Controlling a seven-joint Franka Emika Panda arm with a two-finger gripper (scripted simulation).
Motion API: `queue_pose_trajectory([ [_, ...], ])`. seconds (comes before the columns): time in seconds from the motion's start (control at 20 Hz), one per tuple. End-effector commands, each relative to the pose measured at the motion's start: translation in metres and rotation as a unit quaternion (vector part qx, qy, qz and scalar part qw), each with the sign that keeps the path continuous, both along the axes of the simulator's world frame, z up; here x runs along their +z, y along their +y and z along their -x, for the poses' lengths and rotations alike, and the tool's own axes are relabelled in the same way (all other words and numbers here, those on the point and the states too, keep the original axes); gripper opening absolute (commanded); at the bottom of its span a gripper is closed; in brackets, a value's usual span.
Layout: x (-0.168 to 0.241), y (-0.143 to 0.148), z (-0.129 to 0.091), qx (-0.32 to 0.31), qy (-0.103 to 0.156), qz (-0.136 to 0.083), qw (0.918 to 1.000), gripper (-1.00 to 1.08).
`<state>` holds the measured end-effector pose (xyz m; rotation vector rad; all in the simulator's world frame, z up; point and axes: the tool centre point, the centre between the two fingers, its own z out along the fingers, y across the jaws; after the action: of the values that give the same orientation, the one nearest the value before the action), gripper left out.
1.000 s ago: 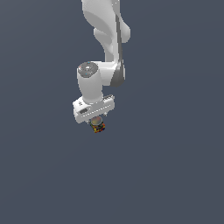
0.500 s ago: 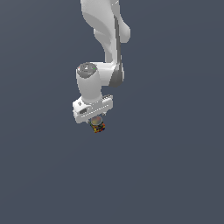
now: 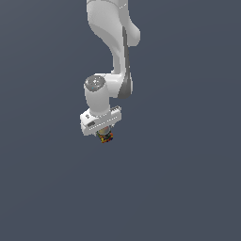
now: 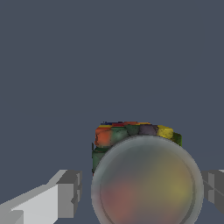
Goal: Pick up the object and move it to a goal position.
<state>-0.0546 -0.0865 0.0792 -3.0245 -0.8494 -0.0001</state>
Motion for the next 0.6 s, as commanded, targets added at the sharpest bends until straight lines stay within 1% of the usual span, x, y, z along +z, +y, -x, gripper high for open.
queue_pose_trajectory([
  [0.0,-0.0113,-0.0001,0.0004,0.000,0.000,0.000,1.0000,1.00],
  [0.3,-0.0213,-0.0003,-0.0004,0.001,0.000,0.000,1.0000,1.00],
  [0.35,-0.0213,-0.0003,-0.0004,0.001,0.000,0.000,1.0000,-1.00],
  [0.55,-0.0213,-0.0003,-0.0004,0.001,0.000,0.000,1.0000,-1.00],
])
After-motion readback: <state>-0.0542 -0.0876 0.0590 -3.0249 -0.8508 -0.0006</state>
